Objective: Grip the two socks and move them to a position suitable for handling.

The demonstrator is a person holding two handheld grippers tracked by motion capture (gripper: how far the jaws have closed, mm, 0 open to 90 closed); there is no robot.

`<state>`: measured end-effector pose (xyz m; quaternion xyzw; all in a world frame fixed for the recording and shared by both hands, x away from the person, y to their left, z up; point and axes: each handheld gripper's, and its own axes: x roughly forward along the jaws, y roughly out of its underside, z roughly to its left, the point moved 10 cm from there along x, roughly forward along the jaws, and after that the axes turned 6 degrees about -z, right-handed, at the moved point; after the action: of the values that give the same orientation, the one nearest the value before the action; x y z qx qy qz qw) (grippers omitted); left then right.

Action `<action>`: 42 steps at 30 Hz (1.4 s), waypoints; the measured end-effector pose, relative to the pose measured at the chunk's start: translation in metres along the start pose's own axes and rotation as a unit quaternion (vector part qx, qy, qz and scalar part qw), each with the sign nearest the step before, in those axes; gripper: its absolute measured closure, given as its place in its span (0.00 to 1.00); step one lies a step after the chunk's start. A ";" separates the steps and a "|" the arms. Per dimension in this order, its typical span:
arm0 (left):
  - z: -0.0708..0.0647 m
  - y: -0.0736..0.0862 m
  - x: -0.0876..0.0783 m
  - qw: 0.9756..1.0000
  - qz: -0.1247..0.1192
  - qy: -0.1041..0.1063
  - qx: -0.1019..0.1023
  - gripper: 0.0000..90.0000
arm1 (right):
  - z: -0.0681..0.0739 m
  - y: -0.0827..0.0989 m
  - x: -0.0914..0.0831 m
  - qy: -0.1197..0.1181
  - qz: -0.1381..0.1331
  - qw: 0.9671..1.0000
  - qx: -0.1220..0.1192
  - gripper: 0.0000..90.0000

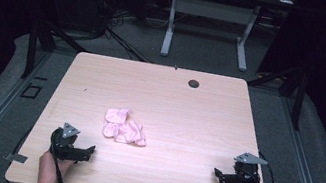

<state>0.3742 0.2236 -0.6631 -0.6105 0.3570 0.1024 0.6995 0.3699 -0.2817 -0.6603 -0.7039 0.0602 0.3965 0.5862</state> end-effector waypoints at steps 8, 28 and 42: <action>-0.001 -0.003 -0.001 1.000 0.009 0.012 0.000 0.00 | 0.000 0.000 0.000 0.000 0.001 1.000 -0.001 0.00; -0.061 -0.102 0.008 0.992 -0.051 0.106 0.044 0.04 | 0.000 0.000 0.000 0.002 -0.001 1.000 0.001 0.00; -0.114 -0.102 0.060 0.985 -0.005 0.156 0.067 0.16 | 0.000 0.000 0.000 0.001 0.000 1.000 0.000 0.00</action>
<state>0.4342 0.0766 -0.6210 -0.5726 0.4652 -0.0217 0.6747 0.3698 -0.2819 -0.6603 -0.7040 0.0610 0.3959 0.5864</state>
